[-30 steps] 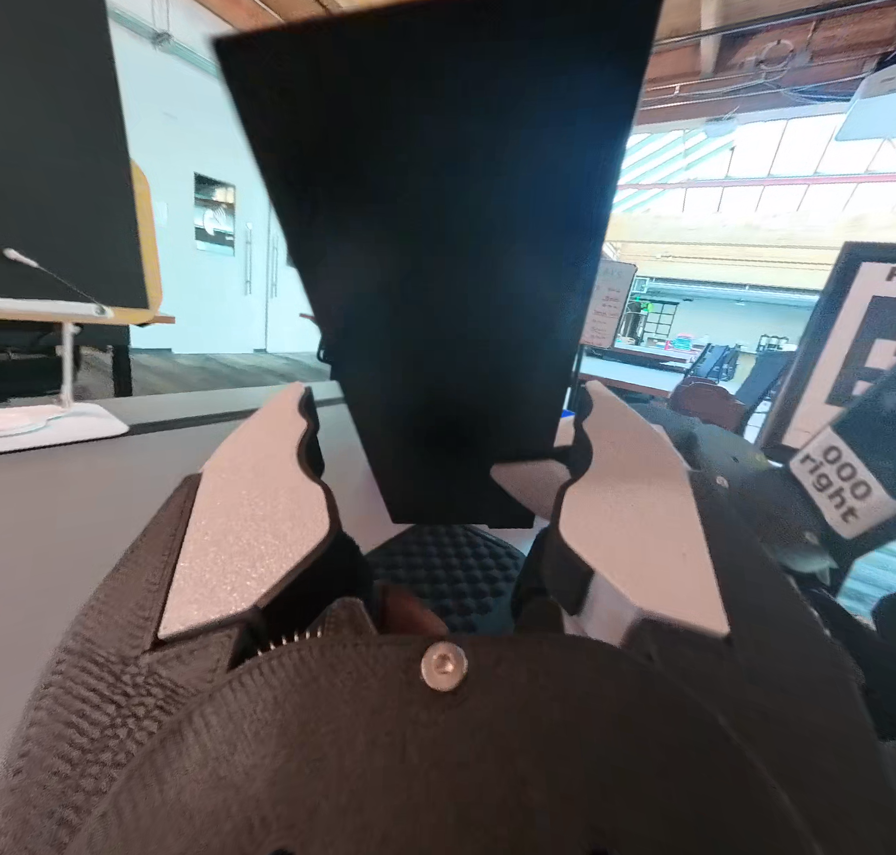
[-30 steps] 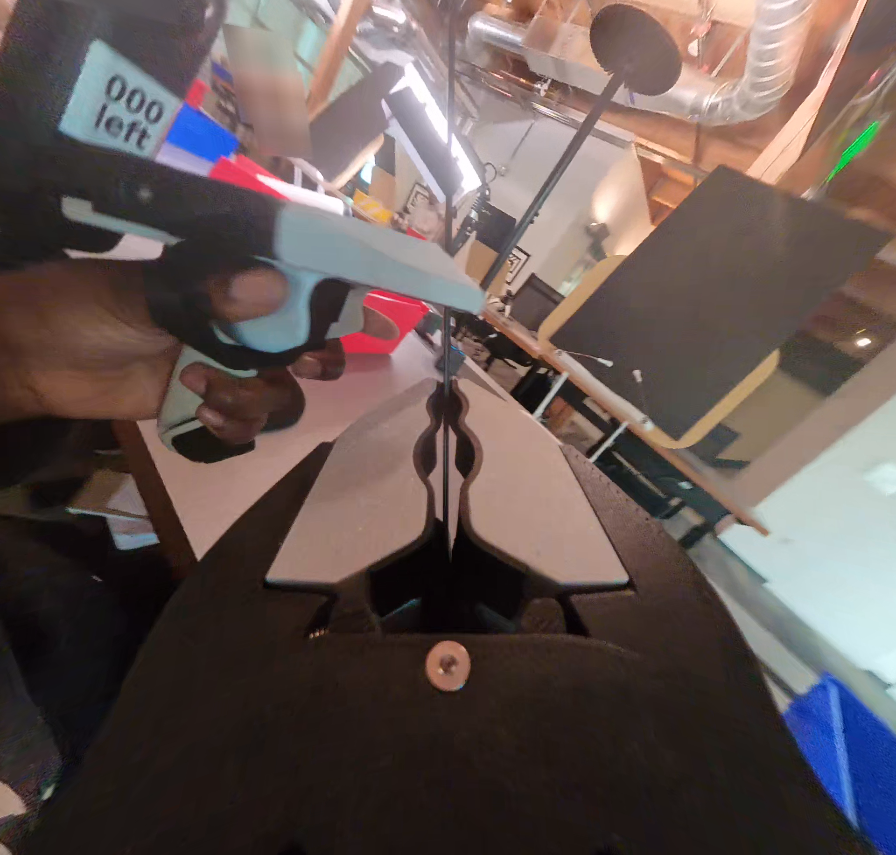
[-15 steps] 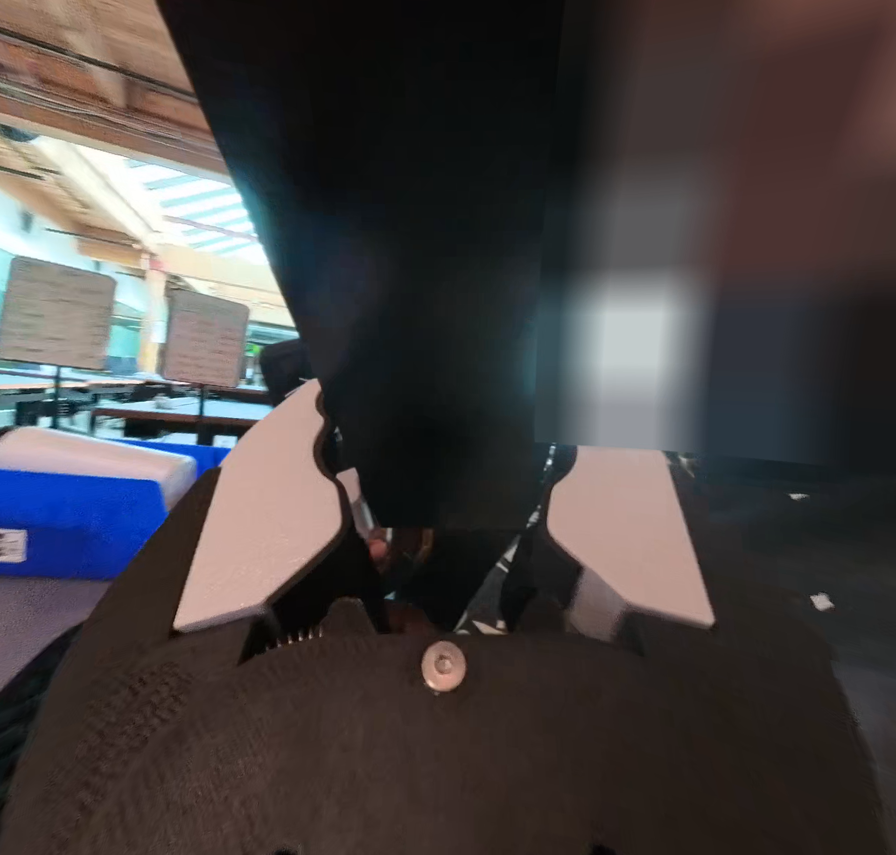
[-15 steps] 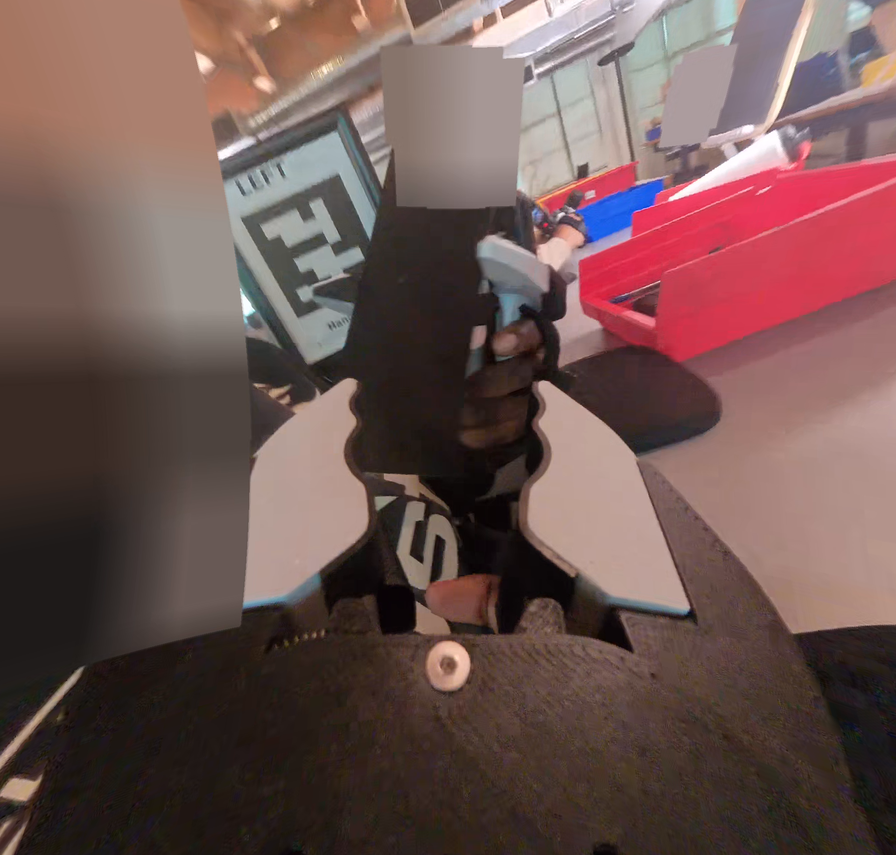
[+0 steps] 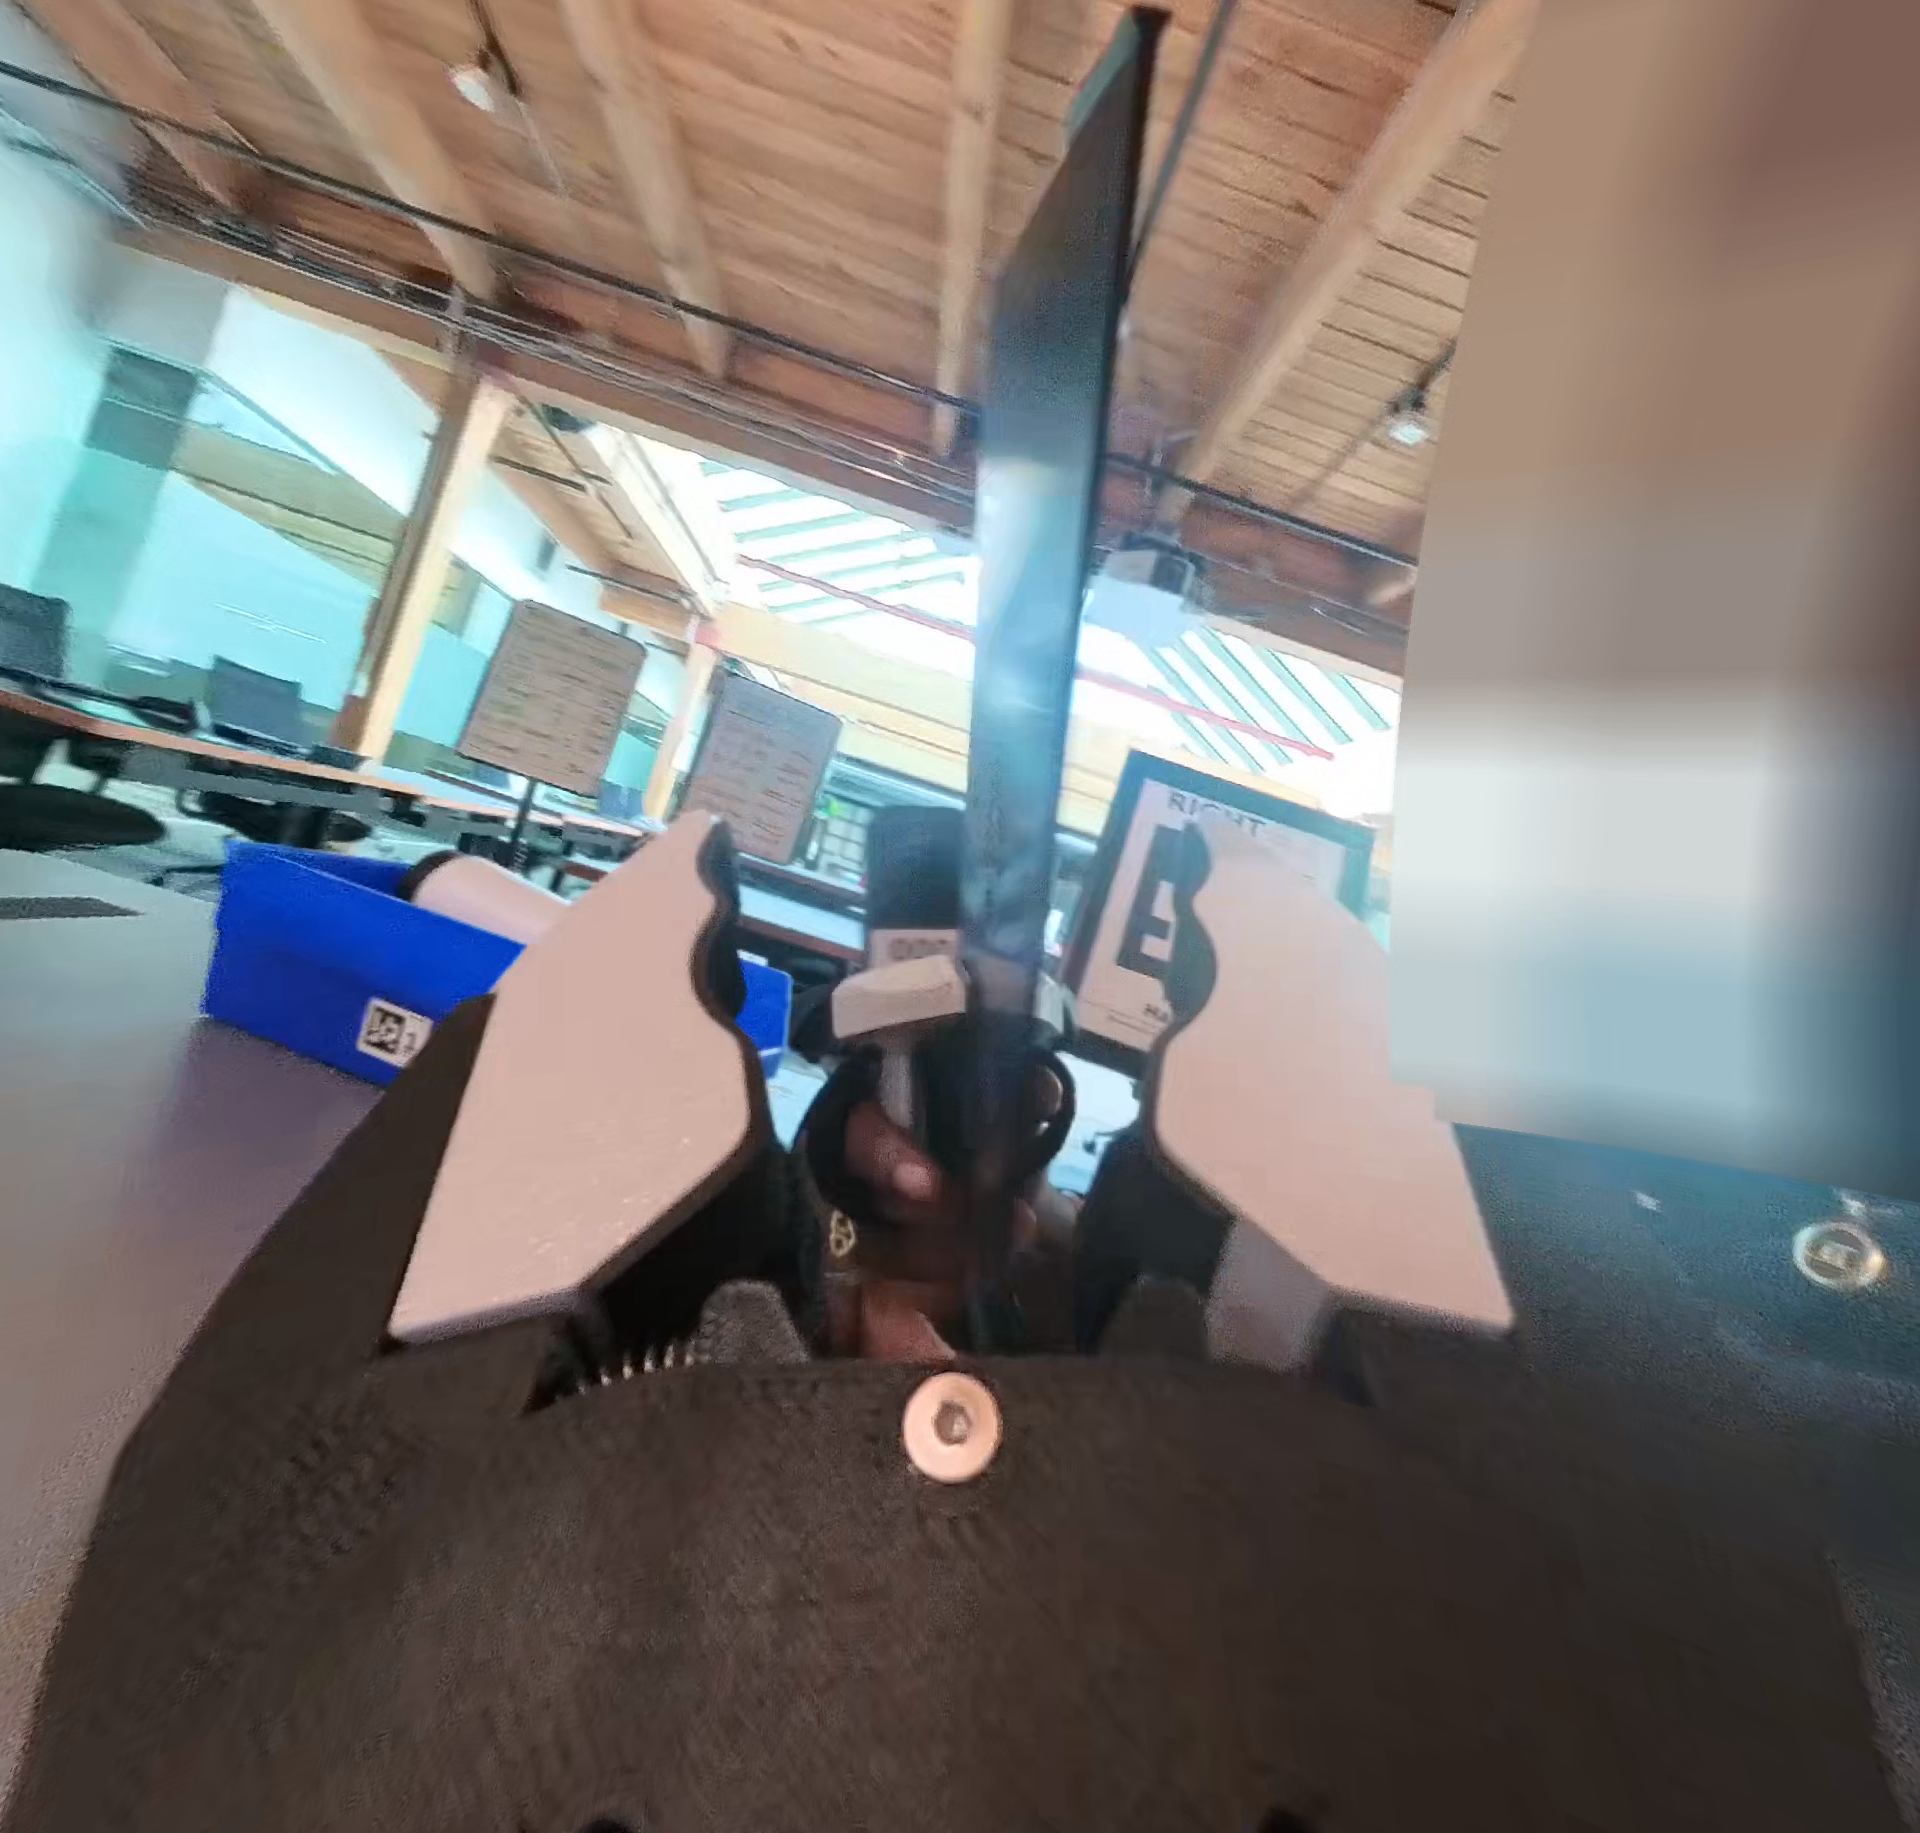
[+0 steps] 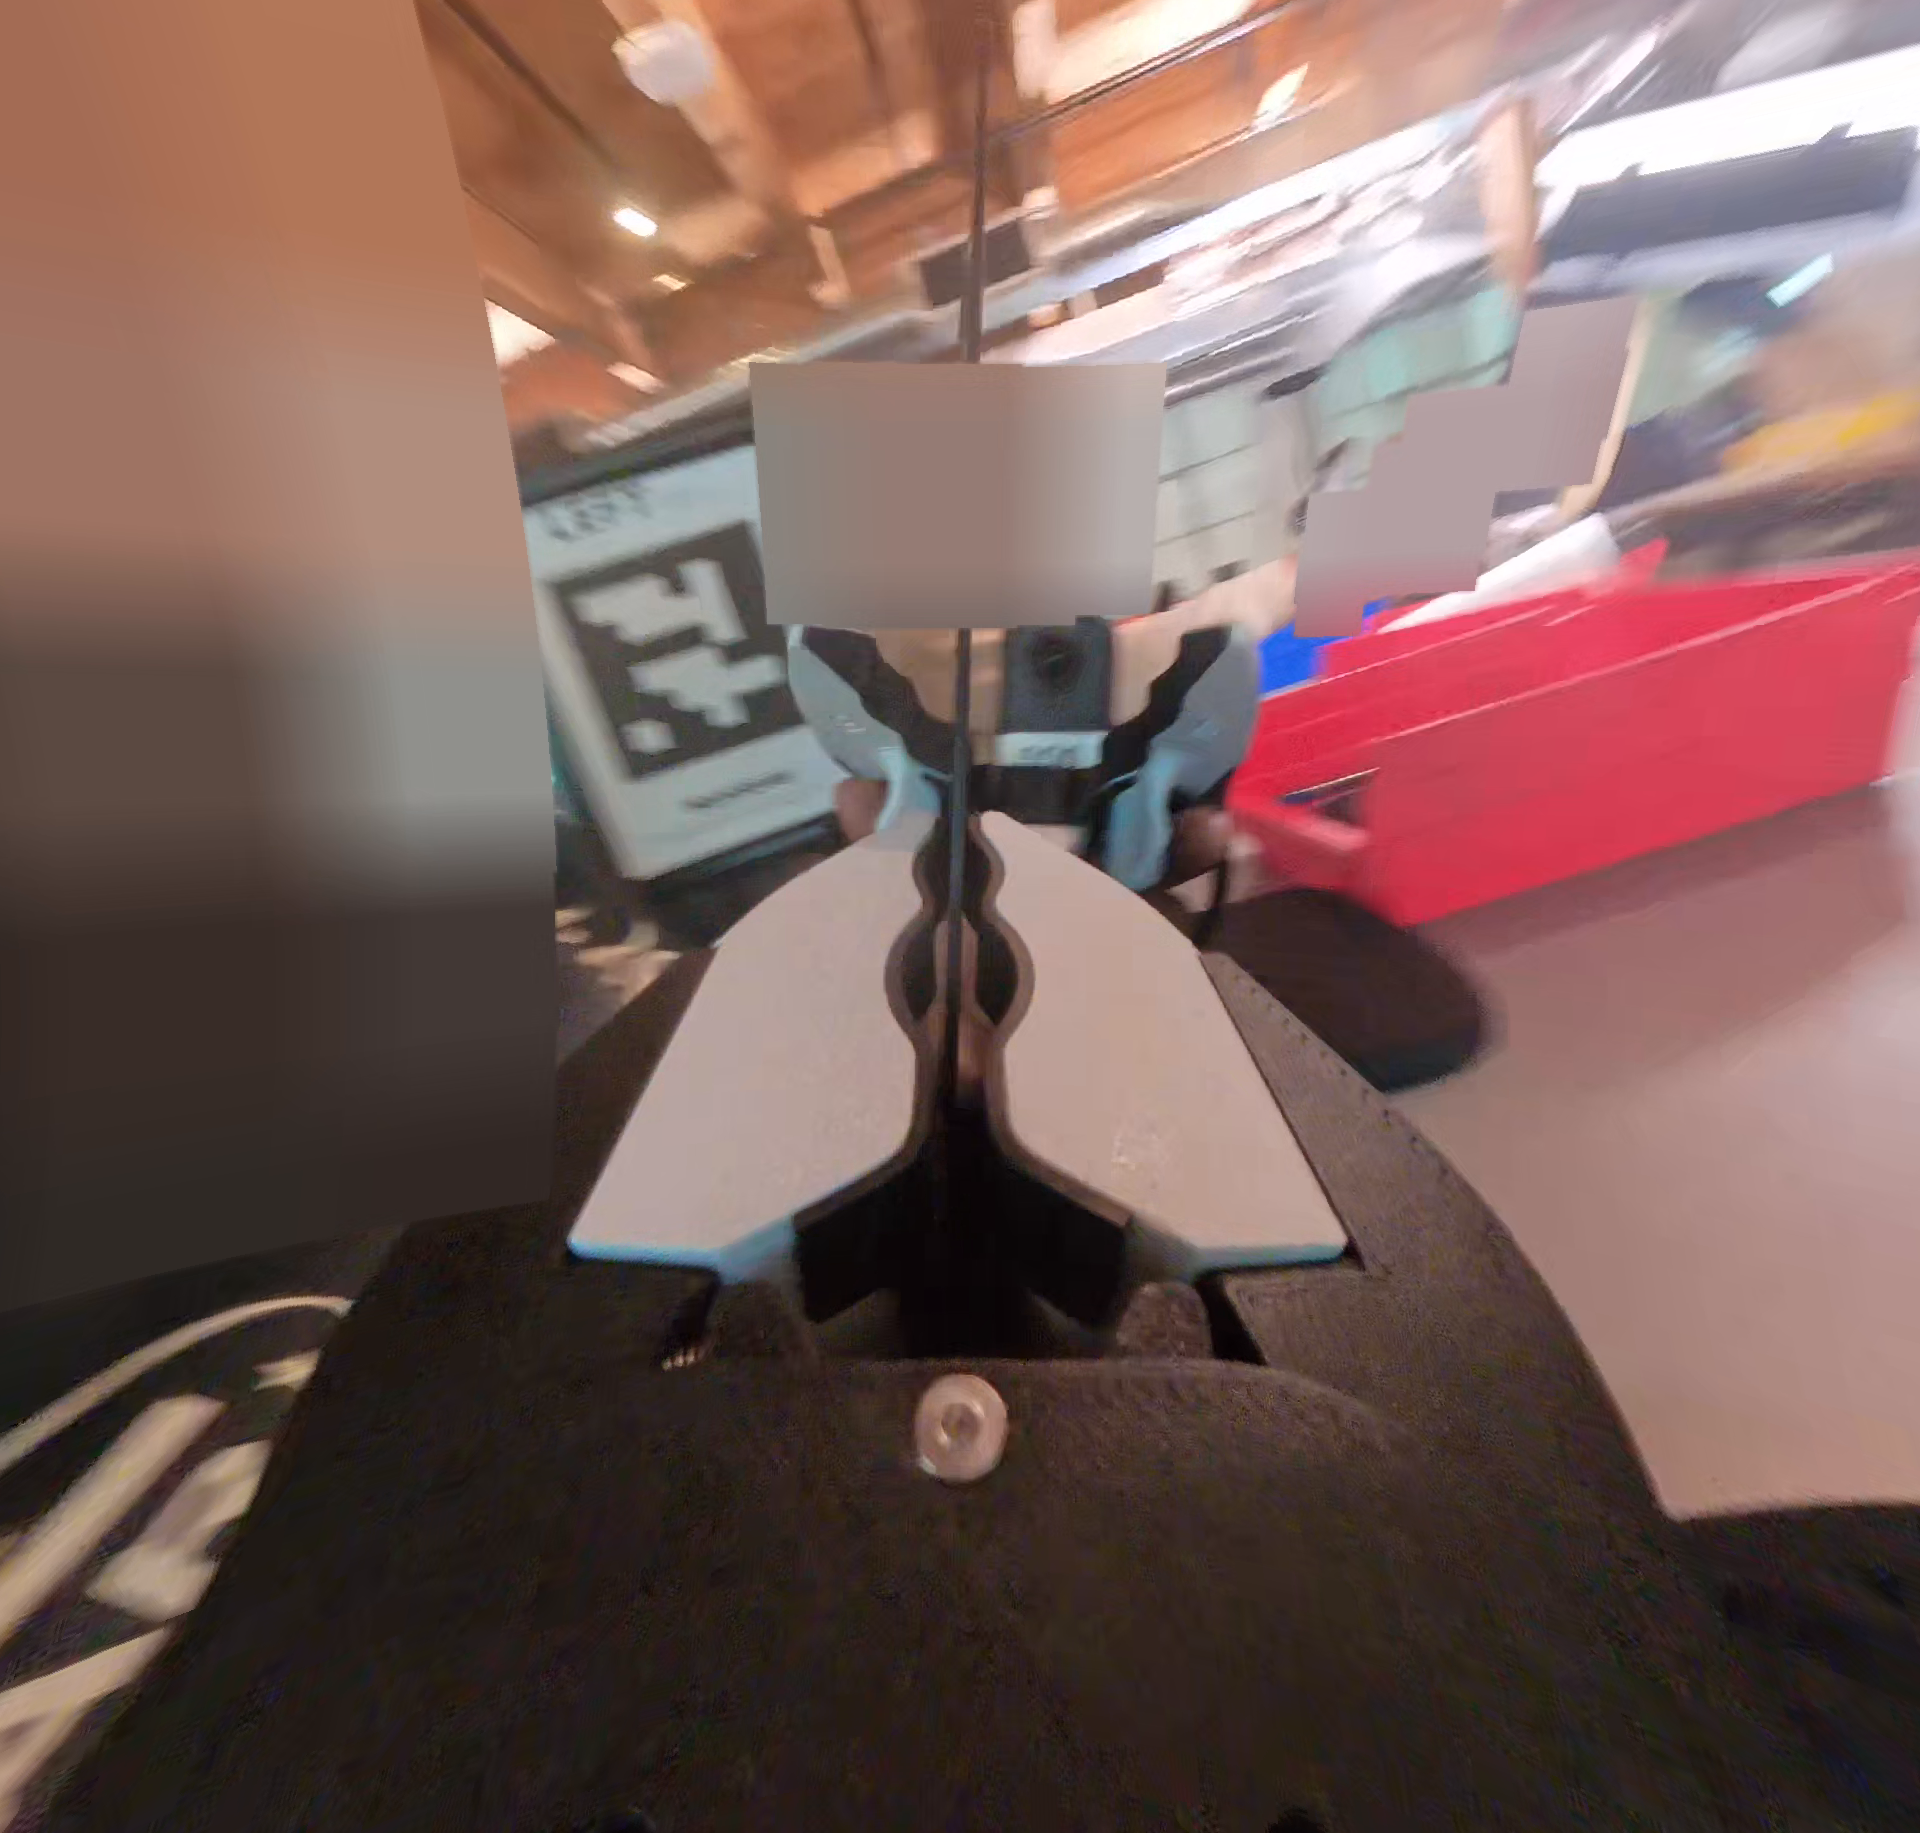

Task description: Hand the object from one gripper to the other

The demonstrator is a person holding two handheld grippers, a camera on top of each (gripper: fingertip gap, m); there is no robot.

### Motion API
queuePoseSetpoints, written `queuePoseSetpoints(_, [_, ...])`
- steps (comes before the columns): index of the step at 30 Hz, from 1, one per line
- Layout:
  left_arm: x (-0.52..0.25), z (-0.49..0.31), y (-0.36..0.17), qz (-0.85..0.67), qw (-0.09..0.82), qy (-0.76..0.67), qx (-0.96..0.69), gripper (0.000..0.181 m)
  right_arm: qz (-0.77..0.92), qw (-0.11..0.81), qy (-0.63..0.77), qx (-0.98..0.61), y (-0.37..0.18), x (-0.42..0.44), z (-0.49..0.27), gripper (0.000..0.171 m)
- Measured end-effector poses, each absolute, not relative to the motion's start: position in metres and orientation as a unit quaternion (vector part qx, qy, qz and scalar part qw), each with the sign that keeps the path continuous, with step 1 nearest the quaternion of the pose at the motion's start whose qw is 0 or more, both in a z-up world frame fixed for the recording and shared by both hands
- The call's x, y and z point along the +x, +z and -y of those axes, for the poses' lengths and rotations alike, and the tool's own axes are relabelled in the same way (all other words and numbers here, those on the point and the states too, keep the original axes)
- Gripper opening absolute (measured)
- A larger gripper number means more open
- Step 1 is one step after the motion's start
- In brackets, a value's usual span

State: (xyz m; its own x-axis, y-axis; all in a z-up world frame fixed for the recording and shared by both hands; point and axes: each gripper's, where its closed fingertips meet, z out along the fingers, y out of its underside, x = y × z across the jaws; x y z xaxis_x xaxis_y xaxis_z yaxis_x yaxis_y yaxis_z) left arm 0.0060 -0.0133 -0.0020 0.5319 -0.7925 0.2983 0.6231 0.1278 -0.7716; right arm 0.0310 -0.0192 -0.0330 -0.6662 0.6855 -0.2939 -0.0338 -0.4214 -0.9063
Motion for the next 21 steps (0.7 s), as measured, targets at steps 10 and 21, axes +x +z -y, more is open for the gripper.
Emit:
queuePoseSetpoints(10, [0.016, 0.022, 0.001, -0.147, 0.761, -0.433, -0.460, 0.002, 0.497, 0.378, 0.709, -0.328, -0.021, 0.032, 0.018, 0.003])
queuePoseSetpoints(21, [-0.006, 0.004, 0.001, -0.078, 0.789, -0.362, -0.491, 0.044, 0.530, 0.461, 0.629, -0.334, -0.028, 0.027, 0.004, 0.002])
